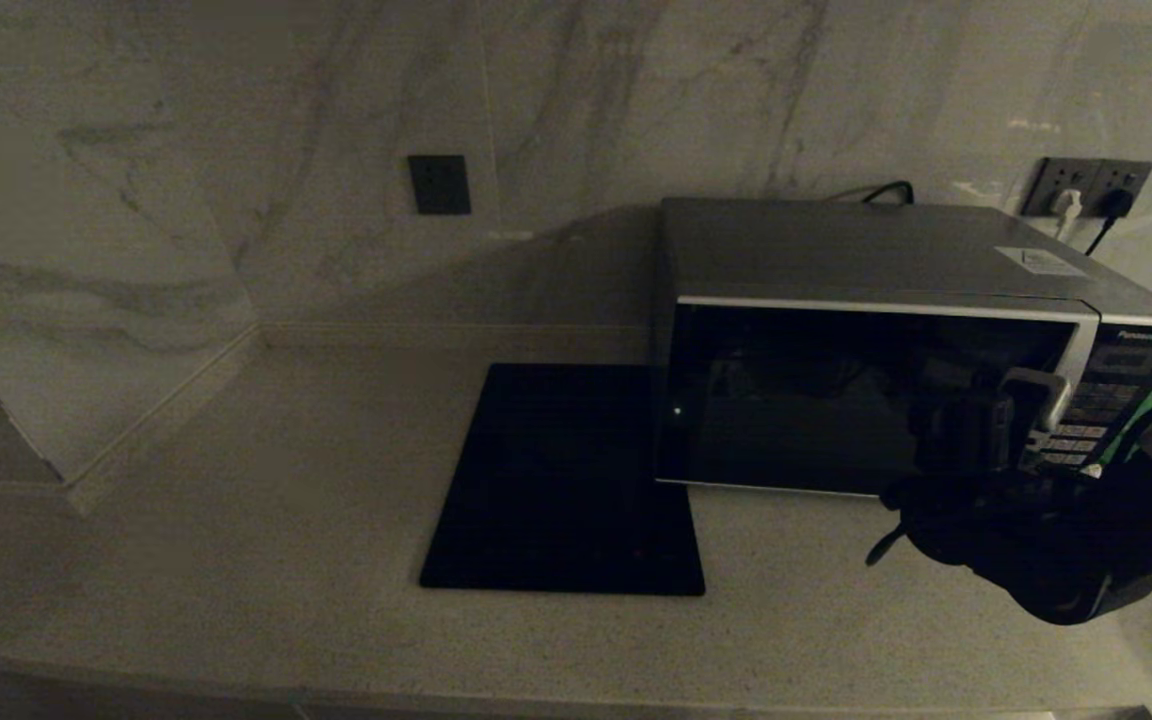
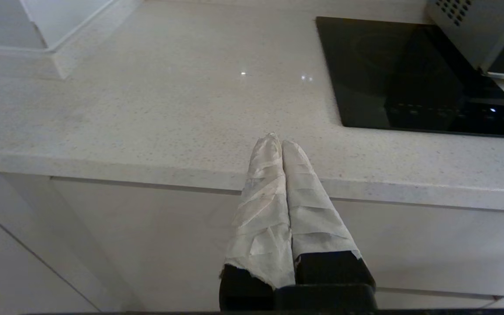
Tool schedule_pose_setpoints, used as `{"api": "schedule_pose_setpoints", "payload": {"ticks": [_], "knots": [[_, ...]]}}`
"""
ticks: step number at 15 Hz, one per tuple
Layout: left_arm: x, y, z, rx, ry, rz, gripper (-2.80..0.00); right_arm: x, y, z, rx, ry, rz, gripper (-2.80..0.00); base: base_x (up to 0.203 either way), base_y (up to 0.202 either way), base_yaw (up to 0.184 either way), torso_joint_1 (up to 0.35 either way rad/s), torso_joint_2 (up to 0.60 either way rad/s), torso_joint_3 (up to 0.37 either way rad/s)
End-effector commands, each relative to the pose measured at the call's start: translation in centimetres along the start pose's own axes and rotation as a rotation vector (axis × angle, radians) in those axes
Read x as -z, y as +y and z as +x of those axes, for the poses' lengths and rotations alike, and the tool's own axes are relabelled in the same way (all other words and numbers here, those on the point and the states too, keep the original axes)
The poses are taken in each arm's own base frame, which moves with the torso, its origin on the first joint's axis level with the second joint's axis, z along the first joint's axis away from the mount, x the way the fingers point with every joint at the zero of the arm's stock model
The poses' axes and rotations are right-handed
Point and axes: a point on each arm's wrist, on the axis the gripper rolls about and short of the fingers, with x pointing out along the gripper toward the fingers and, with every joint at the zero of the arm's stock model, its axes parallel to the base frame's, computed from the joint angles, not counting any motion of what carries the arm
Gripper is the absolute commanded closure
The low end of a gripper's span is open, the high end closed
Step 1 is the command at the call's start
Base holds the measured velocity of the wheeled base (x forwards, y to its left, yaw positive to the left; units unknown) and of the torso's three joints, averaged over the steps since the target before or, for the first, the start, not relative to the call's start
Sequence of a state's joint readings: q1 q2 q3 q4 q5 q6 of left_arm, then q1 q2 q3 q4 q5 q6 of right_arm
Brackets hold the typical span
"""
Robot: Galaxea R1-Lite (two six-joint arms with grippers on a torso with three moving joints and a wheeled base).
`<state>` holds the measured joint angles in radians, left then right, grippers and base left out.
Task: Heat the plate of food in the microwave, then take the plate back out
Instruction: Open the microwave oven
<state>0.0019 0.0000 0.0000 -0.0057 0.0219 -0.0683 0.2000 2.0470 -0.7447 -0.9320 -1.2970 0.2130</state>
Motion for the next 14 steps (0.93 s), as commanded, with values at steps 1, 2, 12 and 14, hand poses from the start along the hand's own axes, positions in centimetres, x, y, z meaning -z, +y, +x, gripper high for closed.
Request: {"api": "schedule_pose_setpoints", "payload": {"ticks": [1,2,12,14], "knots": [[-0.01,0.00,0.00,0.000,-0.001,-0.001,0.00,0.05,-0.01,0.03,0.015,-0.003,0.005,0.00,0.000,0.000,0.000,0.000,0.00,0.000],[0.00,0.00,0.00,-0.002,-0.001,-0.001,0.00,0.05,0.01,-0.02,0.013,-0.003,0.010,0.00,0.000,0.000,0.000,0.000,0.00,0.000],[0.00,0.00,0.00,-0.001,0.000,-0.001,0.00,0.47,0.08,-0.17,0.011,-0.001,0.008,0.00,0.000,0.000,0.000,0.000,0.00,0.000],[-0.01,0.00,0.01,0.001,0.001,-0.001,0.00,0.62,-0.08,-0.78,-0.005,-0.002,-0.001,0.00,0.000,0.000,0.000,0.000,0.00,0.000]]}}
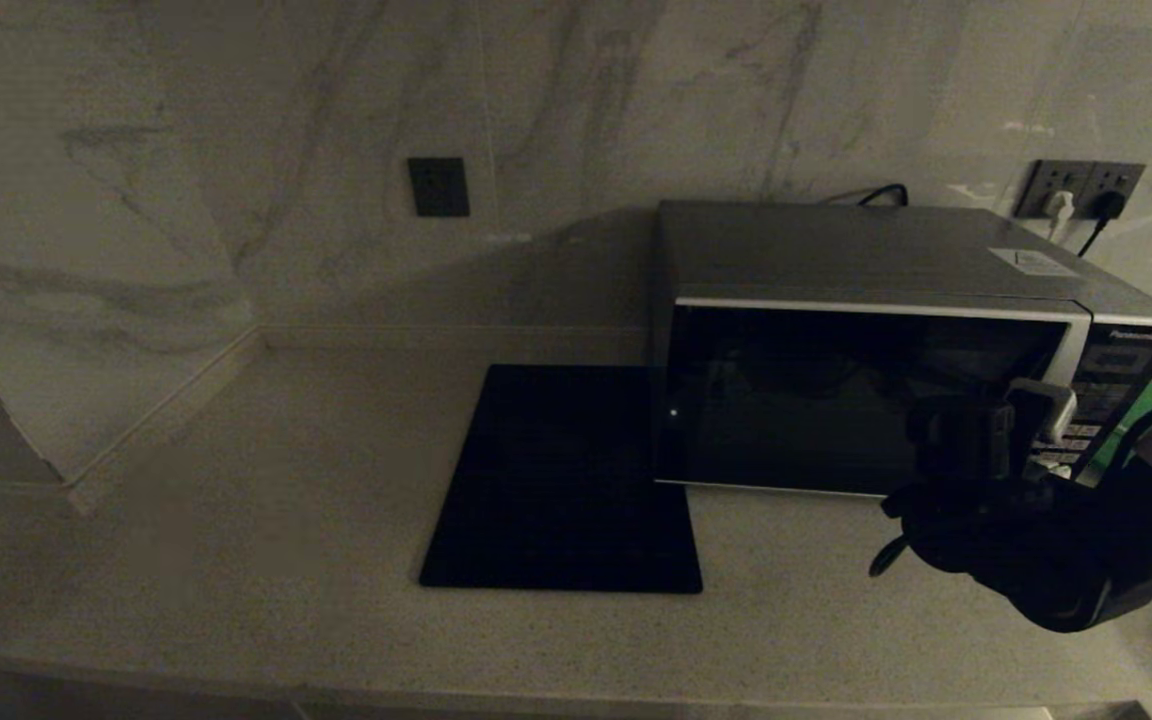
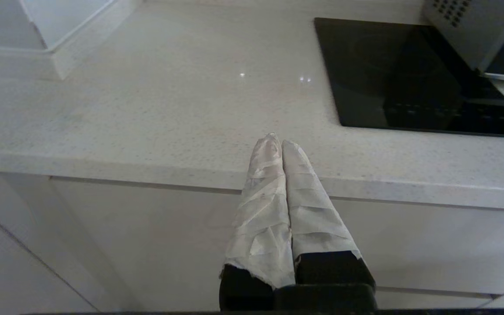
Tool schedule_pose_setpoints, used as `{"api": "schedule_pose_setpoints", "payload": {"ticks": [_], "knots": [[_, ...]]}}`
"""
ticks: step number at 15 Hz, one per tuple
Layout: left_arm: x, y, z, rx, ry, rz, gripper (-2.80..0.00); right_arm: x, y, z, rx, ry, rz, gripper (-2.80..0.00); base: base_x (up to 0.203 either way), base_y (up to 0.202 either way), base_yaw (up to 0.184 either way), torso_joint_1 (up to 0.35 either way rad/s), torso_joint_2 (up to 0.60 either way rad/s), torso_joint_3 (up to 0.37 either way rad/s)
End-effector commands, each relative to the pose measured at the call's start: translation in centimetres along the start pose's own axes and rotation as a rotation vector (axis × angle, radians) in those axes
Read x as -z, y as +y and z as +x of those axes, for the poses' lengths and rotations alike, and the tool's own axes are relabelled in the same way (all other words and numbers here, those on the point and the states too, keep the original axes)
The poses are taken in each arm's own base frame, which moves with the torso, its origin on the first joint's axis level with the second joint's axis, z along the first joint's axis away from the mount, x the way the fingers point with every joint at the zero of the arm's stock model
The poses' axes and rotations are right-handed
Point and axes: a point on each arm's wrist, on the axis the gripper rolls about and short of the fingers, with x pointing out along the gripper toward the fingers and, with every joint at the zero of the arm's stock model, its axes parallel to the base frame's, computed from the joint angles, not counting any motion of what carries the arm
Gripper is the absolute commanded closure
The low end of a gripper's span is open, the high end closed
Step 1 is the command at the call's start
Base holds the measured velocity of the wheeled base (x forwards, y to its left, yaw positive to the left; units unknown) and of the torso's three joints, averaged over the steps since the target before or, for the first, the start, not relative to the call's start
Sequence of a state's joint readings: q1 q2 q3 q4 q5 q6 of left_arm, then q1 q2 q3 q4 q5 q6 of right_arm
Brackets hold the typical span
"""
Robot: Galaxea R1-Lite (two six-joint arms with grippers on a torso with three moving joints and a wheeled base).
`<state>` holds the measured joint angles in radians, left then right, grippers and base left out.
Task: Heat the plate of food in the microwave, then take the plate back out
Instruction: Open the microwave oven
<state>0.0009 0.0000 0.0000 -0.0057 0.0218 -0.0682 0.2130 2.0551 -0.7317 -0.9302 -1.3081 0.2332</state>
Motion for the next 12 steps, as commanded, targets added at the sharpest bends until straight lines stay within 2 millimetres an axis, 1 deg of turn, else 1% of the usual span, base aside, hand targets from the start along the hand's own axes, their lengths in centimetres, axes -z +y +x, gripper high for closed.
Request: {"api": "schedule_pose_setpoints", "payload": {"ticks": [1,3,6,8,11,12], "knots": [[0.0,0.0,0.0,-0.001,-0.001,-0.001,0.00,0.1,-0.3,-0.8,-0.014,-0.004,0.007,0.00,0.000,0.000,0.000,0.000,0.00,0.000],[0.0,0.0,0.0,-0.002,0.000,-0.001,0.00,-0.2,-1.0,-1.5,-0.029,-0.006,0.024,0.00,0.000,0.000,0.000,0.000,0.00,0.000],[0.0,0.0,0.0,-0.001,-0.001,-0.001,0.00,-2.1,-3.4,-2.4,-0.050,-0.016,0.067,0.00,0.000,0.000,0.000,0.000,0.00,0.000],[0.0,0.0,0.0,-0.002,-0.001,-0.001,0.00,-3.0,-6.1,-3.1,-0.088,-0.015,0.055,0.00,0.000,0.000,0.000,0.000,0.00,0.000],[0.0,0.0,0.0,0.000,-0.002,-0.001,0.00,-3.1,-10.8,-4.2,-0.166,-0.010,-0.003,0.00,0.000,0.000,0.000,0.000,0.00,0.000],[0.0,0.0,0.0,-0.003,-0.001,-0.001,0.00,-3.1,-11.9,-4.4,-0.192,-0.011,-0.029,0.00,0.000,0.000,0.000,0.000,0.00,0.000]]}}
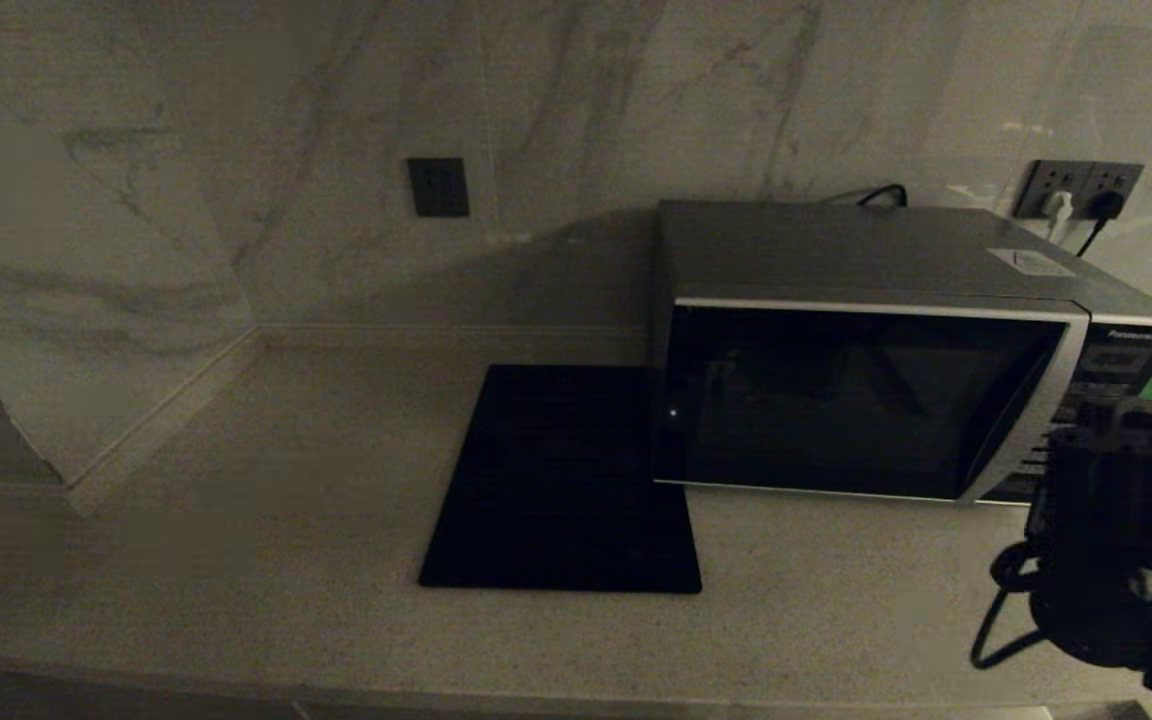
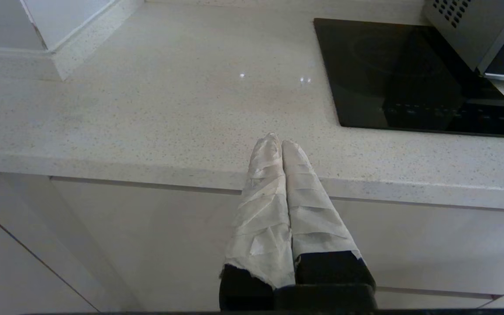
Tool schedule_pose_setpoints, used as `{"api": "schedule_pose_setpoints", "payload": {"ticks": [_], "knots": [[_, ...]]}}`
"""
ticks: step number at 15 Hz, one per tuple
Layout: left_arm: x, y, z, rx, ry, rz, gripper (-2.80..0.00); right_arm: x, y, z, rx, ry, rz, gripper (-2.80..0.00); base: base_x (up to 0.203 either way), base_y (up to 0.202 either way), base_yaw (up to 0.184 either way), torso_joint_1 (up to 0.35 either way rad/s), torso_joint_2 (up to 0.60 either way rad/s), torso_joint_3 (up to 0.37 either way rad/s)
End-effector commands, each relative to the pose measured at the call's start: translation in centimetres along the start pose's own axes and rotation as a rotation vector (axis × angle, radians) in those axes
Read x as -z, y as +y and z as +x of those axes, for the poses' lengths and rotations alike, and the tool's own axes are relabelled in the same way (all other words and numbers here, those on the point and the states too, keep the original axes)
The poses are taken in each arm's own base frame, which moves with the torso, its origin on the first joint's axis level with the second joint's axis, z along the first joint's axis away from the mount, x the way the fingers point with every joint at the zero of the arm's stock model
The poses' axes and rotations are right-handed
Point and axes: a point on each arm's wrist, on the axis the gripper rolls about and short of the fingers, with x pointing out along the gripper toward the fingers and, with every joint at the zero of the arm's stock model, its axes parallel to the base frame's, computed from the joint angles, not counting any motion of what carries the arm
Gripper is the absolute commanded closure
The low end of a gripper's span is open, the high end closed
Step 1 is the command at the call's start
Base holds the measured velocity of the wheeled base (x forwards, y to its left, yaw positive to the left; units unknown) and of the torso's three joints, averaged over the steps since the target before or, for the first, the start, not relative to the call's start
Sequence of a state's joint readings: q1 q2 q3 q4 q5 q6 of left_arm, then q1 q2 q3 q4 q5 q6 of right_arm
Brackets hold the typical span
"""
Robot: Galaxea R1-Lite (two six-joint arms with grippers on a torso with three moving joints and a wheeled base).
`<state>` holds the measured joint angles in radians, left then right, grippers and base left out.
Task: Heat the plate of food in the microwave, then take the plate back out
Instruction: Open the microwave oven
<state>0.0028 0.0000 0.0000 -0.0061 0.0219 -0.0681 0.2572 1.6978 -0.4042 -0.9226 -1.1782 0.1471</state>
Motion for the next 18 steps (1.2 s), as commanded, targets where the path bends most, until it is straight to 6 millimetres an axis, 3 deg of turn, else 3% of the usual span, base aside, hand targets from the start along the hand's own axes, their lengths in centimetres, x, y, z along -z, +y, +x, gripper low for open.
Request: {"api": "schedule_pose_setpoints", "payload": {"ticks": [1,5,12,18], "knots": [[0.0,0.0,0.0,0.000,0.001,-0.001,0.00,-0.9,-3.1,-1.4,-0.055,-0.024,0.000,0.00,0.000,0.000,0.000,0.000,0.00,0.000],[0.0,0.0,0.0,-0.001,-0.002,-0.001,0.00,-1.1,-1.1,-2.3,-0.130,-0.037,-0.008,0.00,0.000,0.000,0.000,0.000,0.00,0.000],[0.0,0.0,0.0,0.001,-0.001,-0.001,0.00,-3.5,3.8,-1.1,0.056,-0.081,0.206,0.00,0.000,0.000,0.000,0.000,0.00,0.000],[0.0,0.0,0.0,0.000,0.000,-0.001,0.00,-2.1,4.1,-0.9,0.067,-0.068,0.172,0.00,0.000,0.000,0.000,0.000,0.00,0.000]]}}
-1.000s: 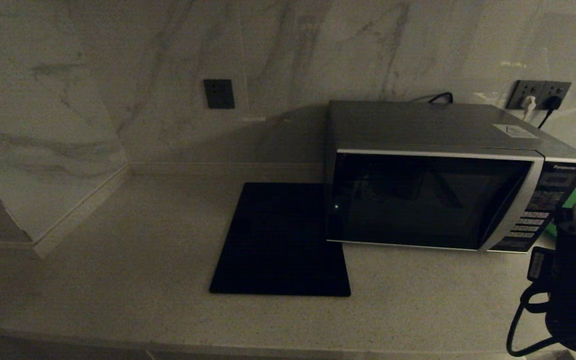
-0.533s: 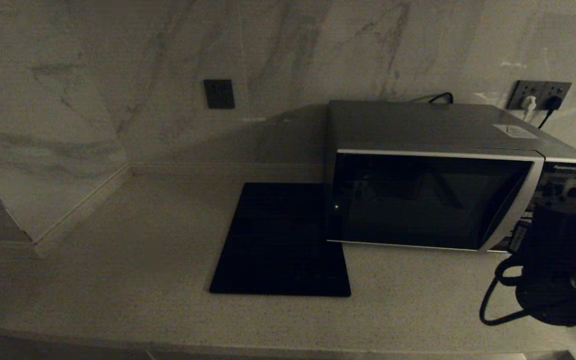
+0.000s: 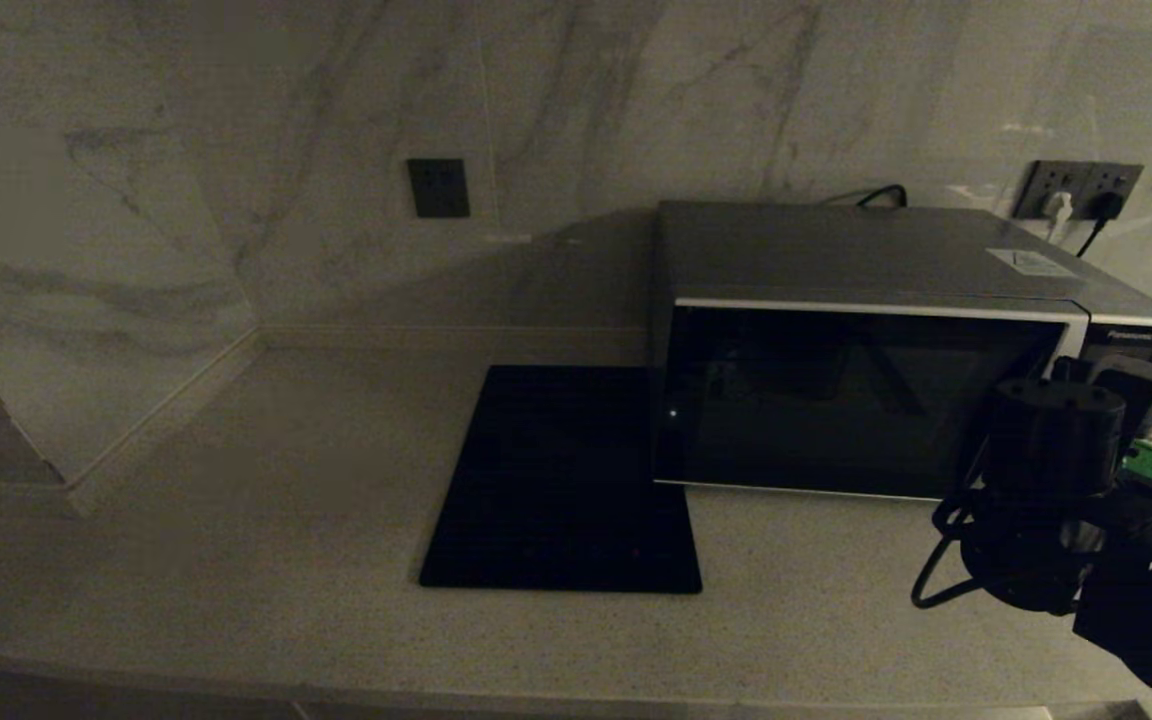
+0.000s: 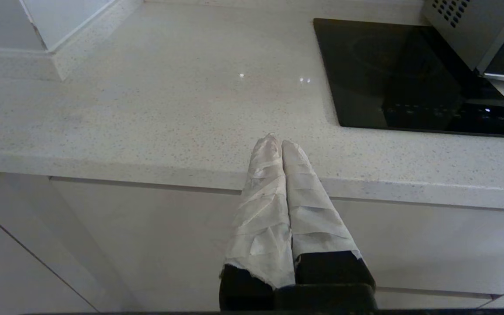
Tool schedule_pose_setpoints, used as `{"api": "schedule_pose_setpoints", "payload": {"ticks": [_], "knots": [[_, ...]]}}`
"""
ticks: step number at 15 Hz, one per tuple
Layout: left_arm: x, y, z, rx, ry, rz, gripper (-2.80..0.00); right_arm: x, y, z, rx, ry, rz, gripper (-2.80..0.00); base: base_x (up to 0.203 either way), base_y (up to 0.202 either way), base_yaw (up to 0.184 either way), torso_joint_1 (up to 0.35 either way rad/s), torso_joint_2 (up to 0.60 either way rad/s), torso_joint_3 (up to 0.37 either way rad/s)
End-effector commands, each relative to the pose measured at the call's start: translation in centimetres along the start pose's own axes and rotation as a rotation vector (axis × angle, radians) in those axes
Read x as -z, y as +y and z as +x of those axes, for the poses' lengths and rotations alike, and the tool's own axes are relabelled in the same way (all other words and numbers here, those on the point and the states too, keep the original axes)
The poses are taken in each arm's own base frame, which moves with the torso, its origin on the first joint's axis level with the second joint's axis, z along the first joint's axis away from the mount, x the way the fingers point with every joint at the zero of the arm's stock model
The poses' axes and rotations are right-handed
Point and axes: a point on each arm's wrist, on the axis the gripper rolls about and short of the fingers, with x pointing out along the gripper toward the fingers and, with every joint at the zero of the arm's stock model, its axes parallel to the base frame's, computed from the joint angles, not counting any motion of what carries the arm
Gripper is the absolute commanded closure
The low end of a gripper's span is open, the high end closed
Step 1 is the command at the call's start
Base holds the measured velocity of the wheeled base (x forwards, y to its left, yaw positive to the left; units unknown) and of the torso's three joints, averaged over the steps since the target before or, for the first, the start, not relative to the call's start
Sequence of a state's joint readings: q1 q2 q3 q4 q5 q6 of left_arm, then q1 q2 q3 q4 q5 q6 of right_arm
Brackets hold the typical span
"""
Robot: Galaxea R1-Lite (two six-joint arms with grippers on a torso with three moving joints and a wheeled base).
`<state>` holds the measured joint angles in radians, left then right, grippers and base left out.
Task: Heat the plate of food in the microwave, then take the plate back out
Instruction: Open the microwave oven
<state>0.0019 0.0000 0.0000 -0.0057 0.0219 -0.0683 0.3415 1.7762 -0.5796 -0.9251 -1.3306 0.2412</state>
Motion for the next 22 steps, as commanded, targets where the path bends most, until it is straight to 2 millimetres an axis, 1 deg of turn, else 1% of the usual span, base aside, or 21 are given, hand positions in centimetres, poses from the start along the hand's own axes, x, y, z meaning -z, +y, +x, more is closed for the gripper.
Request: {"api": "schedule_pose_setpoints", "payload": {"ticks": [1,4,6,11,12,16,20,22], "knots": [[0.0,0.0,0.0,-0.001,0.000,-0.001,0.00,0.3,0.2,0.0,0.006,0.000,-0.008,0.00,0.000,0.000,0.000,0.000,0.00,0.000],[0.0,0.0,0.0,-0.001,-0.001,-0.001,0.00,1.1,0.7,0.0,-0.001,0.006,-0.030,0.00,0.000,0.000,0.000,0.000,0.00,0.000],[0.0,0.0,0.0,0.000,-0.001,-0.001,0.00,1.3,0.9,-0.6,-0.024,0.007,-0.020,0.00,0.000,0.000,0.000,0.000,0.00,0.000],[0.0,0.0,0.0,-0.001,0.000,-0.001,0.00,1.7,1.4,-0.5,-0.021,0.009,-0.035,0.00,0.000,0.000,0.000,0.000,0.00,0.000],[0.0,0.0,0.0,-0.001,0.000,-0.001,0.00,1.9,1.5,-0.5,-0.021,0.010,-0.038,-2.80,0.000,0.000,0.000,0.000,0.00,0.000],[0.0,0.0,0.0,0.000,-0.002,-0.001,0.00,2.2,1.8,-0.3,-0.015,0.010,-0.038,-2.80,0.000,0.000,0.000,0.000,0.00,0.000],[0.0,0.0,0.0,0.000,0.000,-0.001,0.00,2.4,3.1,0.1,-0.006,0.008,0.004,-2.80,0.000,0.000,0.000,0.000,0.00,0.000],[0.0,0.0,0.0,0.000,-0.001,-0.001,0.00,3.1,3.8,0.3,-0.006,0.012,0.030,-2.80,0.000,0.000,0.000,0.000,0.00,0.000]]}}
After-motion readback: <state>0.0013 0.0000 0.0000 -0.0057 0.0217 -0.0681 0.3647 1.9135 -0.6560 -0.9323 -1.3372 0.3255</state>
